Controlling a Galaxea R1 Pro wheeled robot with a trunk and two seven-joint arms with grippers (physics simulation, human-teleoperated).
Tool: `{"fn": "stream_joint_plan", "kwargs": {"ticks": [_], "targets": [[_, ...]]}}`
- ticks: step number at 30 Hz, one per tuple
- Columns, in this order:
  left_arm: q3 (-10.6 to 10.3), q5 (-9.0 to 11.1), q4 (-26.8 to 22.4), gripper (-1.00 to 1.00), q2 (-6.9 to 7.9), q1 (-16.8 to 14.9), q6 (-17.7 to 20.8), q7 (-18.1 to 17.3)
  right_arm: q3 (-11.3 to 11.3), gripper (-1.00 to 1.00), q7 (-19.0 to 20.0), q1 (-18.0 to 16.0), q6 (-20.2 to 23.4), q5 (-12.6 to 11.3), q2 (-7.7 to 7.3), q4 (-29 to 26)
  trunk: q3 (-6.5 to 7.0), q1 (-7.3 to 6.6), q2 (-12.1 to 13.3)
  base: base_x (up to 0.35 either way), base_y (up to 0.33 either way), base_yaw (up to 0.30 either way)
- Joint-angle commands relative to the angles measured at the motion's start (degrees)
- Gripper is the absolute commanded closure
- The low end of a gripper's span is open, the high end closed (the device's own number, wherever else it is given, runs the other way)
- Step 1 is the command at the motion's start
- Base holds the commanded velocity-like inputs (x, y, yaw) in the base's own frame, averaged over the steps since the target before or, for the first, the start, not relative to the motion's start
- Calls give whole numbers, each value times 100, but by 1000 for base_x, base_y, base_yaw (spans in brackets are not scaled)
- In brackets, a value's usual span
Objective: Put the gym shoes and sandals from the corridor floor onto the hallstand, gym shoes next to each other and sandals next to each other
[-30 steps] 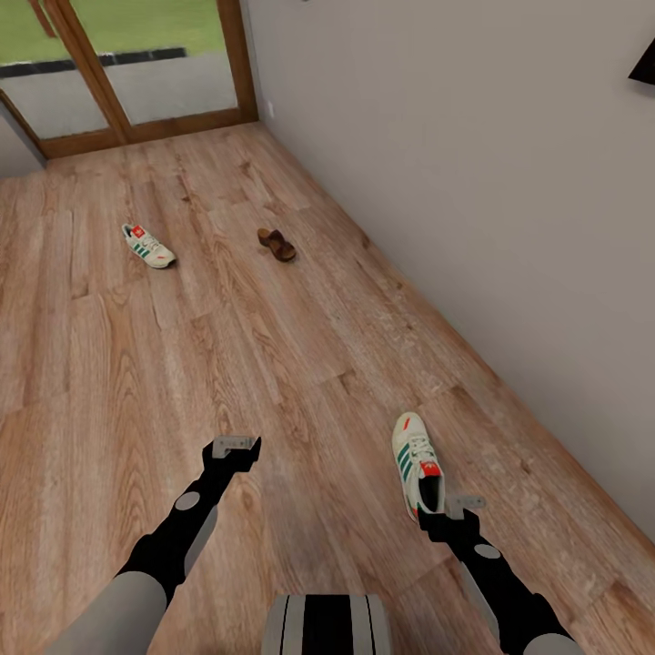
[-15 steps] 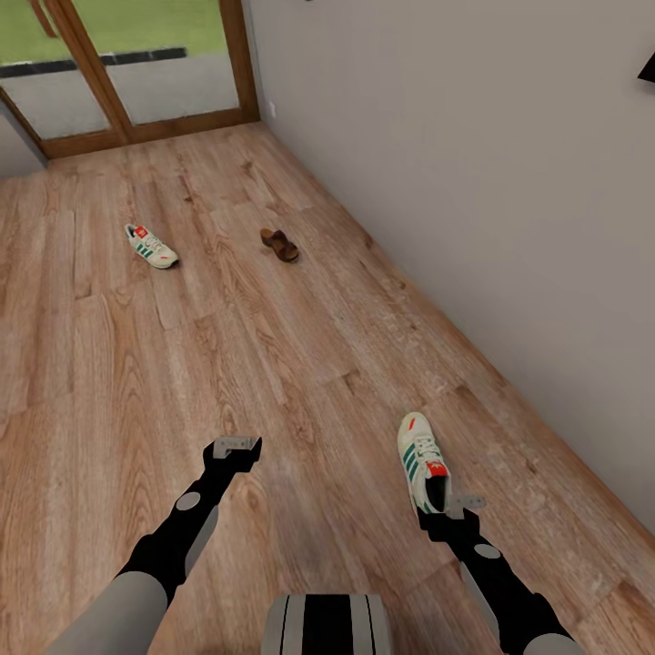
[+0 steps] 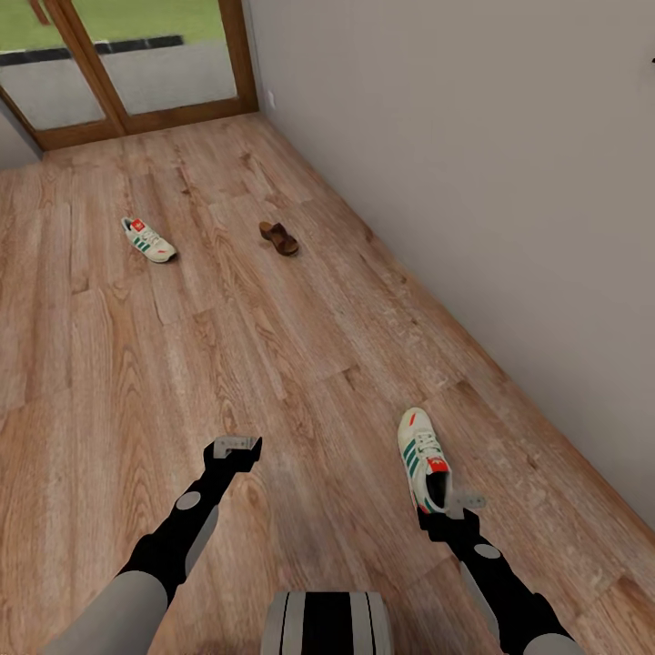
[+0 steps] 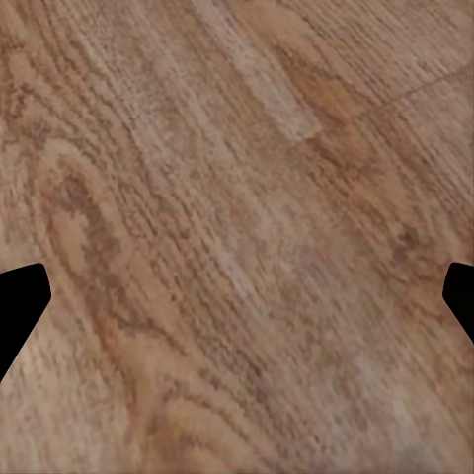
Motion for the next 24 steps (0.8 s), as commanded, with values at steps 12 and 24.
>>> {"fn": "stream_joint_plan", "kwargs": {"ticks": [12, 24], "targets": [[11, 9, 8, -100, 7, -3, -23, -17, -2, -100, -6, 1, 25, 4, -1, -9, -3, -1, -1, 33, 0, 0], [11, 10, 13, -100, 6, -3, -20, -17, -3, -100, -5, 1, 25, 4, -1, -14, -3, -1, -1, 35, 0, 0]]}}
